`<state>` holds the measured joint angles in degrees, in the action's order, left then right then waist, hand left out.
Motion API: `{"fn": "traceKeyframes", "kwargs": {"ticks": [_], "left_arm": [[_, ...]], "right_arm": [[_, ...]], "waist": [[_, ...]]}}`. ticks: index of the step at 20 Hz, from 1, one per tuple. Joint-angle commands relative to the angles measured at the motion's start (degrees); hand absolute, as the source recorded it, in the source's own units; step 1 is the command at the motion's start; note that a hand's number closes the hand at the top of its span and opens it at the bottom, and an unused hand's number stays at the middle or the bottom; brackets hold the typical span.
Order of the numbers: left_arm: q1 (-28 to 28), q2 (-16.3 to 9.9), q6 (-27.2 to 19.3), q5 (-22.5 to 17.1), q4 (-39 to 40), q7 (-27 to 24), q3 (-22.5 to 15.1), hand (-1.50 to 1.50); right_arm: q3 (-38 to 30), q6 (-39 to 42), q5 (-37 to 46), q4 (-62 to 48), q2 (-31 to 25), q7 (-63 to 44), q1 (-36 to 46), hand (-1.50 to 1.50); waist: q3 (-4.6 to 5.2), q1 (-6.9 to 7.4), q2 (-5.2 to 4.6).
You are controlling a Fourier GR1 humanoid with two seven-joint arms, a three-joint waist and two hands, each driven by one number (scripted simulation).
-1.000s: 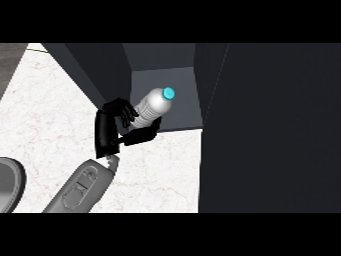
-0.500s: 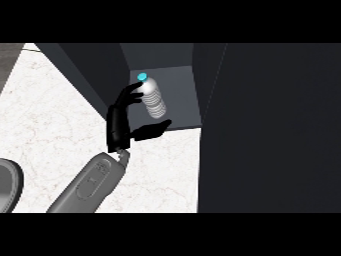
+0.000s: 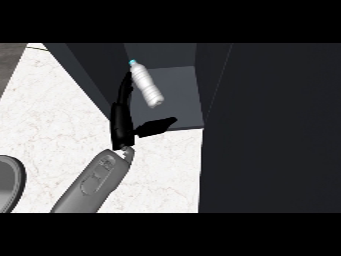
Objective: Pick up the bottled water, place it into the cabinet and close the cabinet
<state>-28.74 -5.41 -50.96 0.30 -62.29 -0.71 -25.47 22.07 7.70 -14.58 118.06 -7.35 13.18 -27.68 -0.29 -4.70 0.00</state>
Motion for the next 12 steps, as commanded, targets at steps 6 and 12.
{"fn": "traceKeyframes", "kwargs": {"ticks": [6,12], "left_arm": [[-10.7,-3.1,15.8,-11.8,2.0,-9.7,10.6,-1.50],[-5.5,-2.4,24.6,-17.8,1.8,-21.5,12.8,-1.50]], "right_arm": [[-1.3,-0.7,-0.1,0.8,-0.1,-0.3,0.5,-1.50],[-0.5,-1.7,1.0,2.6,-0.1,0.0,-1.9,-1.50]], "waist": [[0.54,0.83,-1.30],[0.48,2.13,-0.76]]}}
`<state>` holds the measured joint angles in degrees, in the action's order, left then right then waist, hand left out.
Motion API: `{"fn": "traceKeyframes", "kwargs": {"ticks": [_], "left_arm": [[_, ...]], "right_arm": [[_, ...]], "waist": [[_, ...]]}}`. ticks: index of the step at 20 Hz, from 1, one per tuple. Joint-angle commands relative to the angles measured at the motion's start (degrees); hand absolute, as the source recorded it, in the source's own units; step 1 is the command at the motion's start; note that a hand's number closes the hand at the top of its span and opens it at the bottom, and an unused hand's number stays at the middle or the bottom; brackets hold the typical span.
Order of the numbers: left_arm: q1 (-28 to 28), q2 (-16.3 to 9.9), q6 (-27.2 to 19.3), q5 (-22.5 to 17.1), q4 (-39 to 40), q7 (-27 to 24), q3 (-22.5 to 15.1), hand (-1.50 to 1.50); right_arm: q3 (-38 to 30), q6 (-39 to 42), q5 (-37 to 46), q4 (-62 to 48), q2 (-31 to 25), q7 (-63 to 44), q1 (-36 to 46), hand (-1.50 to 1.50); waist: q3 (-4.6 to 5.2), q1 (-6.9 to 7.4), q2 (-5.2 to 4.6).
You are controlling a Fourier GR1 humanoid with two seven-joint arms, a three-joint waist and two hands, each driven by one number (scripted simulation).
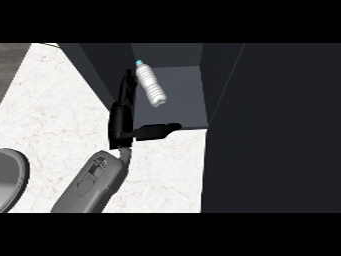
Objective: Pick up the bottled water, place it into the cabinet and close the cabinet
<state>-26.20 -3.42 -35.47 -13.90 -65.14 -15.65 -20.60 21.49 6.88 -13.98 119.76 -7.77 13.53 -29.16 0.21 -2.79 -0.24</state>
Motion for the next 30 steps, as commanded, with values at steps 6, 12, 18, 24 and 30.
{"fn": "traceKeyframes", "kwargs": {"ticks": [6,12,18,24,30], "left_arm": [[-8.6,-4.2,14.6,-6.7,4.6,-7.9,8.6,-1.50],[-3.6,-4.1,15.7,-7.1,-4.3,-5.6,5.9,-1.50],[6.3,-3.7,19.3,-9.0,-13.2,-6.1,4.3,-1.50],[14.1,-3.7,15.1,-5.8,-28.5,0.5,0.2,-1.50],[25.9,-5.3,15.5,-5.0,-44.9,4.5,-5.4,-1.50]], "right_arm": [[1.3,-2.1,1.8,2.9,-0.1,-2.2,-1.6,-1.50],[2.2,-4.0,1.7,3.8,1.1,-3.5,-1.6,-1.50],[3.5,-3.4,4.1,1.8,0.4,0.4,-3.6,-1.50],[3.5,-2.8,2.9,3.5,-1.4,1.1,-6.2,-1.50],[4.0,-4.0,3.0,6.1,-1.7,-1.3,-4.9,-1.50]], "waist": [[-0.13,1.47,-0.05],[-0.19,2.87,0.31],[-0.20,3.01,0.42],[-0.22,2.82,0.45],[-0.21,3.06,0.46]]}}
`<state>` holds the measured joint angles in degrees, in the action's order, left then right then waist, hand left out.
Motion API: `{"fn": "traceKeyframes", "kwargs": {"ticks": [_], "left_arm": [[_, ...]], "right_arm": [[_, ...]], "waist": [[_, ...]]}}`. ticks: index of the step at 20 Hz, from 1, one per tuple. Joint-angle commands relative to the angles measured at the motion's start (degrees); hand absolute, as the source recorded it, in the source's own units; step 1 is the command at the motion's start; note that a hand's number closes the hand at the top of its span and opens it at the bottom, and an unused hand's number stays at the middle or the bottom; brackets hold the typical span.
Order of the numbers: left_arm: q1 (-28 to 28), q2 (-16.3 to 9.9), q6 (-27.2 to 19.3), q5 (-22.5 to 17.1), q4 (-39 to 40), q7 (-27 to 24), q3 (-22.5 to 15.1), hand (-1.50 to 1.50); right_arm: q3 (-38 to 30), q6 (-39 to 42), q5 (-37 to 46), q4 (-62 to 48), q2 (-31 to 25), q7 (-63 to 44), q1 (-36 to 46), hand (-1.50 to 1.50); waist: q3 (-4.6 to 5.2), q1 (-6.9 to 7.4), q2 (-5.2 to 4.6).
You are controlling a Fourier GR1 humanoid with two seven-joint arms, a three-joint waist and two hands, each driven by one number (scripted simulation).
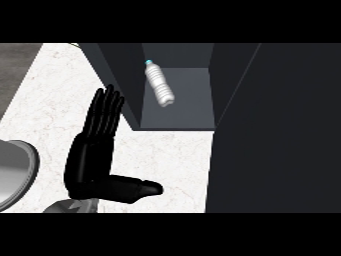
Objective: Pick up the bottled water, place it into the cabinet and close the cabinet
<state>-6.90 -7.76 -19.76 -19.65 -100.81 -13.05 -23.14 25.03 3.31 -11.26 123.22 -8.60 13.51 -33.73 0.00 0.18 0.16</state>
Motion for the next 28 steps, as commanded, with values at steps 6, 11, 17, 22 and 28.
{"fn": "traceKeyframes", "kwargs": {"ticks": [6,11,17,22,28], "left_arm": [[15.5,-3.5,3.1,0.7,-16.2,-1.2,-6.0,-1.50],[22.8,-7.4,3.6,-2.0,-25.0,-0.1,-3.3,-1.50],[31.1,-11.7,9.0,-6.3,-26.2,-6.7,4.3,-1.50],[37.0,-12.0,12.5,-8.9,-27.2,-10.4,6.4,-1.50],[42.7,-16.6,18.3,-15.3,-31.2,-9.5,12.6,-1.50]], "right_arm": [[3.6,2.0,7.0,-0.2,-4.8,-0.8,0.9,1.50],[7.1,6.7,9.4,4.2,-10.6,-5.0,1.0,1.50],[14.9,7.4,14.0,7.7,-10.5,-8.0,1.5,1.50],[17.8,7.2,17.6,8.2,-8.1,-10.6,6.0,1.50],[22.6,6.8,21.6,9.6,-5.2,-15.7,7.5,1.50]], "waist": [[0.03,0.13,0.03],[0.05,0.84,0.12],[0.12,0.84,0.07],[0.15,1.56,0.04],[0.23,2.61,0.14]]}}
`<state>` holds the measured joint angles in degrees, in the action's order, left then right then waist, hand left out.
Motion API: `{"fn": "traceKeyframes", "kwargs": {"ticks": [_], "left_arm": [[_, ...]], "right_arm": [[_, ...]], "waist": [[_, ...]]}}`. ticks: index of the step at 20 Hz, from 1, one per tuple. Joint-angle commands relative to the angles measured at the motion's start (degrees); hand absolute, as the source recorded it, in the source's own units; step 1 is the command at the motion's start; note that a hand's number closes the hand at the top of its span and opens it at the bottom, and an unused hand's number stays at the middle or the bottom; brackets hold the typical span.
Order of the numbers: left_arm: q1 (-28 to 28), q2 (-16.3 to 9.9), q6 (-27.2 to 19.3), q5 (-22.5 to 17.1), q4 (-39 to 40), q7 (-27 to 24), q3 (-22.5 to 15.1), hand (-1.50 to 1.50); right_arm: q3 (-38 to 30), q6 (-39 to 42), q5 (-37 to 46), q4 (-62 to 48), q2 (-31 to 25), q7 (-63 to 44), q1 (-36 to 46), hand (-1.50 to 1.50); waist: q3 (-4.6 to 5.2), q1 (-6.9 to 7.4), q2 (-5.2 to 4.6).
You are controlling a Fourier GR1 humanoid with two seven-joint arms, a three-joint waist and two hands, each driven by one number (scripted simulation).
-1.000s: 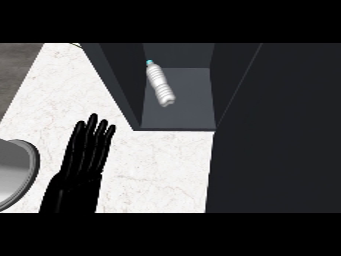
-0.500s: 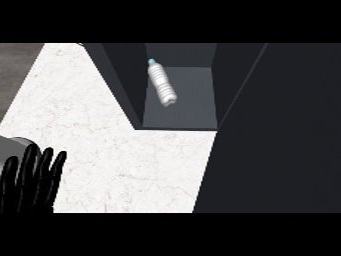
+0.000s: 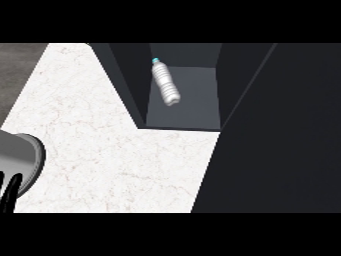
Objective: Pick up the bottled water, place it into the cabinet and close the cabinet
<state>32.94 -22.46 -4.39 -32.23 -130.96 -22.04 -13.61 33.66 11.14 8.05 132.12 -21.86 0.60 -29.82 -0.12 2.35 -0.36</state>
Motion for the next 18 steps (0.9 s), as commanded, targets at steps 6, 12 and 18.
{"fn": "traceKeyframes", "kwargs": {"ticks": [6,12,18], "left_arm": [[4.6,-3.2,6.3,-7.2,-1.1,-1.3,8.0,-1.50],[7.0,-4.4,11.1,-11.6,0.0,-2.9,12.7,-1.50],[15.8,-5.7,20.8,-16.8,0.6,-5.4,19.9,-1.50]], "right_arm": [[11.9,-0.9,-3.2,0.9,12.5,-9.6,6.4,1.50],[7.4,-1.8,-6.2,-6.4,20.3,-15.3,17.6,1.50],[5.7,-14.5,-12.8,-12.6,21.7,-24.4,35.2,1.50]], "waist": [[0.35,0.76,0.22],[0.31,1.31,0.10],[0.25,1.03,0.29]]}}
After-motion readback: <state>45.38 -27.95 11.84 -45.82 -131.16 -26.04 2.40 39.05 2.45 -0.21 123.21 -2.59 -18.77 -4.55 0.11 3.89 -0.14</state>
